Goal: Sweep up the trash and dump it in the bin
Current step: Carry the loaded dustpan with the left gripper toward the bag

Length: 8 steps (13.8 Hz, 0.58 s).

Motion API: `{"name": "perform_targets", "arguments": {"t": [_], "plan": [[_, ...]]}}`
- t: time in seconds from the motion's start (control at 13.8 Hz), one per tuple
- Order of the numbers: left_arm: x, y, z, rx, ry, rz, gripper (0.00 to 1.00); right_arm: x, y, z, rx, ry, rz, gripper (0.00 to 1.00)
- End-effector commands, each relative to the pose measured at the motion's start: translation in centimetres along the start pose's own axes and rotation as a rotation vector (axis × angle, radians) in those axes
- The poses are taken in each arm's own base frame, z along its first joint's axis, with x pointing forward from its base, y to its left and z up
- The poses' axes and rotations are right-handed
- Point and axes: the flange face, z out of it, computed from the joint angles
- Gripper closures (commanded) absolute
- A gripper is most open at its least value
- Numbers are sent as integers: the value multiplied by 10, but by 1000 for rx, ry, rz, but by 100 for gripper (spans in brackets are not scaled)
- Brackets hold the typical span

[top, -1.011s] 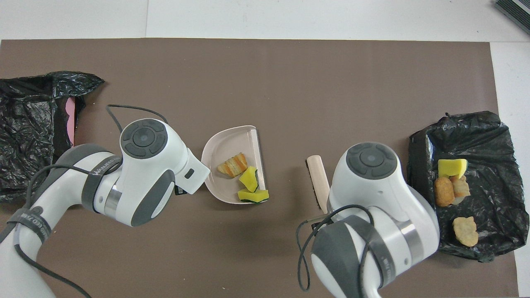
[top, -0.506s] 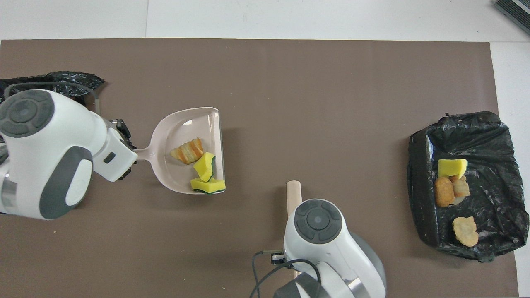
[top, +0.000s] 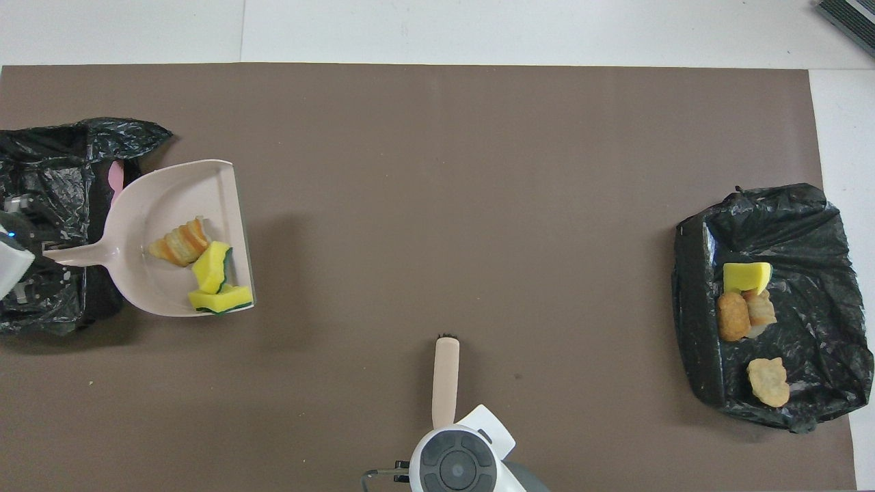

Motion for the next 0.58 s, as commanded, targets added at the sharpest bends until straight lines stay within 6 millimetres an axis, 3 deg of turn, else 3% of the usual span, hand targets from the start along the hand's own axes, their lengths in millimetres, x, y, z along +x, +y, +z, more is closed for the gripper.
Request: {"name": "perform_targets", "arguments": {"t": [0.0,0.14,0.36,0.43,0.51], "plan": [[-68,-1,-13,30,72,-99,100,-2,14,9,10,13,-7,100],[-104,-7,-21,58,76,-125,100,0,17,20,18,37,-8,100],[-158,-14,-14,65,96,-221,100,-4,16,35,13,48,-55,100],[-188,-18,-13,84,101,-267,100,0,16,35,12,42,-86,70],[-215,-21,-9,91,97,-285,100,2,15,34,11,40,-96,30]]}}
